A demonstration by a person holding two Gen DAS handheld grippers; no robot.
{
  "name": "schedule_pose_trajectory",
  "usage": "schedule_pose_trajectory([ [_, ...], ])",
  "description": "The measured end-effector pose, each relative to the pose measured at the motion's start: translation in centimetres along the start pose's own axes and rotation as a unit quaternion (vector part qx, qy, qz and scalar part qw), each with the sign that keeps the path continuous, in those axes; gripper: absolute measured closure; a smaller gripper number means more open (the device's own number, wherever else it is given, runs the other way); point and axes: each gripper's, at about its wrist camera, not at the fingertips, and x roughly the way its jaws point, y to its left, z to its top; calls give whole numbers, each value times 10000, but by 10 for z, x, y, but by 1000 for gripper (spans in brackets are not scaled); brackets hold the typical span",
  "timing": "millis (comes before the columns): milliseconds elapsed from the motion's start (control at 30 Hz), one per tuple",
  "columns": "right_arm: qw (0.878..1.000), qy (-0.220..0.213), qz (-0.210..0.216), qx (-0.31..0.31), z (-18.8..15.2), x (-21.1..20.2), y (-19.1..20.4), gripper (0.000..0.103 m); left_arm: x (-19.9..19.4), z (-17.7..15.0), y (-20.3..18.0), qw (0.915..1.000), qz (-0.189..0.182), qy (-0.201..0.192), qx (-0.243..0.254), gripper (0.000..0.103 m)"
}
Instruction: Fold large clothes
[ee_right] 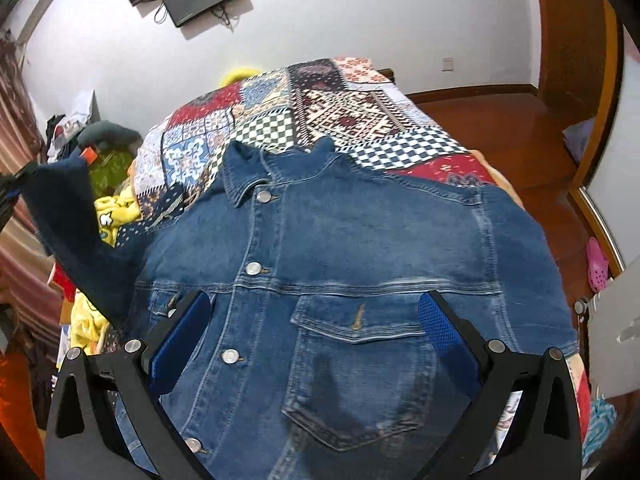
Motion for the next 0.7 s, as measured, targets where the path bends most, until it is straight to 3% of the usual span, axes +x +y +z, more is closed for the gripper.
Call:
schedule_pose_trajectory([
  [167,10000,19,-54,6,2,-6,-17,0,51,-37,-70,9956,-402,701,471,96],
  [267,9999,57,-120,-7,1,-6,-27,0,81,-73,-107,9873,-552,1231,841,97],
  [333,9998,83,-162,9,0,-5,-33,0,103,-105,-130,9762,-608,1723,1165,97],
  [467,9997,119,-192,69,-5,-7,-46,0,123,-155,-160,9576,-642,2261,1664,97],
  [567,9995,183,-246,98,-8,-7,-55,0,128,-180,-177,9433,-549,2461,2161,97],
  [700,9991,263,-316,57,-10,-4,-57,0,124,-197,-180,9309,-539,2719,2380,91],
])
